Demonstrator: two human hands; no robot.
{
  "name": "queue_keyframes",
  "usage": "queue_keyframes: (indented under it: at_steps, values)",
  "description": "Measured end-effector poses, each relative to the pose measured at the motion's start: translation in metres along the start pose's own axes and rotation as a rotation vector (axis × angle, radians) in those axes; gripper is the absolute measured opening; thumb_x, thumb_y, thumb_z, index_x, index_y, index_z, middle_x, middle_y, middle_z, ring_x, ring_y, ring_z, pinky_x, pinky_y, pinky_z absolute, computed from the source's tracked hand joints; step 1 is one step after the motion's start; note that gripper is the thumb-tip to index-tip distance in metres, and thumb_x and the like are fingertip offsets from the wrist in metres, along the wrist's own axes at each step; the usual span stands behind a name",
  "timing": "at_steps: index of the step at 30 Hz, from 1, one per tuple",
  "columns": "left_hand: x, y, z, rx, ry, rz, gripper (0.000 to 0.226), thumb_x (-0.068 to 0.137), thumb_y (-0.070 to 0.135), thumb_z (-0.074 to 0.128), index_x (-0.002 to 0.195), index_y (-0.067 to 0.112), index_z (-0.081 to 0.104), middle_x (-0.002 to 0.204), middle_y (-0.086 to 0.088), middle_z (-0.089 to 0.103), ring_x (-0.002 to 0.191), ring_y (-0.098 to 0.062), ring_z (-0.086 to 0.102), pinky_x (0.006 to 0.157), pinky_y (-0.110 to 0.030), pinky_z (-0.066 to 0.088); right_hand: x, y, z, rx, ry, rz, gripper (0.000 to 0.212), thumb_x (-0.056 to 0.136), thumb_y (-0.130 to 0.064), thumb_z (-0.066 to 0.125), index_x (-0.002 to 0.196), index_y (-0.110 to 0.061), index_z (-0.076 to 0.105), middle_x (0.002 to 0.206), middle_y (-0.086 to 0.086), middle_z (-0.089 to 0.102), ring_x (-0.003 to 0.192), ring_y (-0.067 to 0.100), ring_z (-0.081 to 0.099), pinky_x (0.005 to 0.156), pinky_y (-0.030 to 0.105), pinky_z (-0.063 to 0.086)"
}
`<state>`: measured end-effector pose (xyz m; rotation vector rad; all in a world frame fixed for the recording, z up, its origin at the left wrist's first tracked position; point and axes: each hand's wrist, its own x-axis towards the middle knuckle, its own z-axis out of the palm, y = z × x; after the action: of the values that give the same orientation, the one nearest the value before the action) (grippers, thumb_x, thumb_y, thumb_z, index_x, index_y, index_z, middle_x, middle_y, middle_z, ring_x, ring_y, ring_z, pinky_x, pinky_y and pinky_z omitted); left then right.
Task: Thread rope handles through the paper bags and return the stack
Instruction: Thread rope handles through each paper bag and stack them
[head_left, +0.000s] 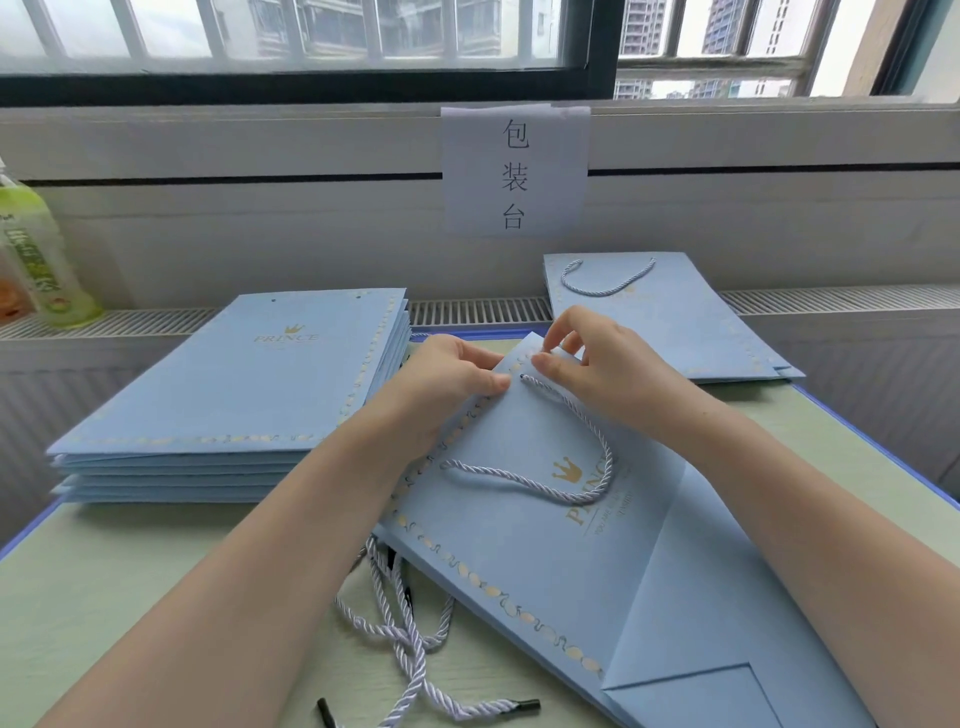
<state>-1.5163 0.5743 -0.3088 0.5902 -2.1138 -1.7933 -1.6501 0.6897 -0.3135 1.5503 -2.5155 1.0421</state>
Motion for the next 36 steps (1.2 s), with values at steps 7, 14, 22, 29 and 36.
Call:
queue_keyframes:
  at_steps: [7, 14, 22, 29, 36]
  values:
    - [0.003, -0.002, -0.001, 0.124, 0.094, 0.059, 0.013, 0.088, -0.001, 0.060, 0.094, 0.005, 0.069, 0.081, -0.012, 0.069, 0.068, -0.020, 0.065, 0.069, -0.033, 0.055, -0.002, -0.004, 0.001, -0.051, -0.095, -0.014, 0.026, 0.084, -0.045, 0.062, 0.088, -0.021, 0.055, 0.108, -0.001, 0.040, 0.106, 0.014, 0.036, 0.084, 0.026, 0.030]
    - [0.010, -0.009, 0.003, 0.505, 0.202, 0.118, 0.012, 0.090, 0.020, 0.062, 0.101, 0.017, 0.064, 0.084, -0.003, 0.065, 0.078, -0.018, 0.062, 0.077, -0.030, 0.049, 0.000, -0.002, 0.000, -0.109, 0.014, -0.065, 0.021, 0.095, -0.025, 0.050, 0.089, -0.007, 0.058, 0.106, 0.002, 0.045, 0.102, 0.017, 0.043, 0.075, 0.021, 0.027]
    - [0.002, 0.001, 0.003, 0.934, 0.387, 0.184, 0.040, 0.094, 0.053, 0.040, 0.106, 0.018, 0.056, 0.107, 0.000, 0.058, 0.100, -0.021, 0.055, 0.083, -0.037, 0.045, 0.004, 0.008, -0.012, 0.073, 0.339, 0.119, 0.021, 0.100, -0.026, 0.039, 0.090, -0.009, 0.047, 0.082, 0.007, 0.059, 0.078, 0.027, 0.052, 0.071, 0.036, 0.043]
    - [0.003, 0.005, -0.005, 0.733, 0.302, 0.044, 0.042, 0.090, 0.041, 0.059, 0.091, 0.000, 0.069, 0.083, -0.012, 0.066, 0.073, -0.021, 0.059, 0.073, -0.031, 0.047, 0.010, 0.006, -0.037, 0.861, 0.391, 0.343, 0.008, 0.096, -0.009, 0.045, 0.096, -0.011, 0.052, 0.078, 0.001, 0.045, 0.055, 0.010, 0.043, 0.047, 0.020, 0.041]
    - [-0.002, 0.007, -0.004, 0.533, 0.034, -0.023, 0.036, 0.088, 0.044, 0.058, 0.088, 0.009, 0.068, 0.075, -0.003, 0.068, 0.065, -0.014, 0.059, 0.068, -0.030, 0.052, 0.009, 0.003, -0.038, 1.109, 0.373, 0.222, 0.026, 0.092, 0.008, 0.038, 0.102, -0.008, 0.057, 0.076, 0.003, 0.041, 0.051, 0.008, 0.032, 0.040, 0.017, 0.026]
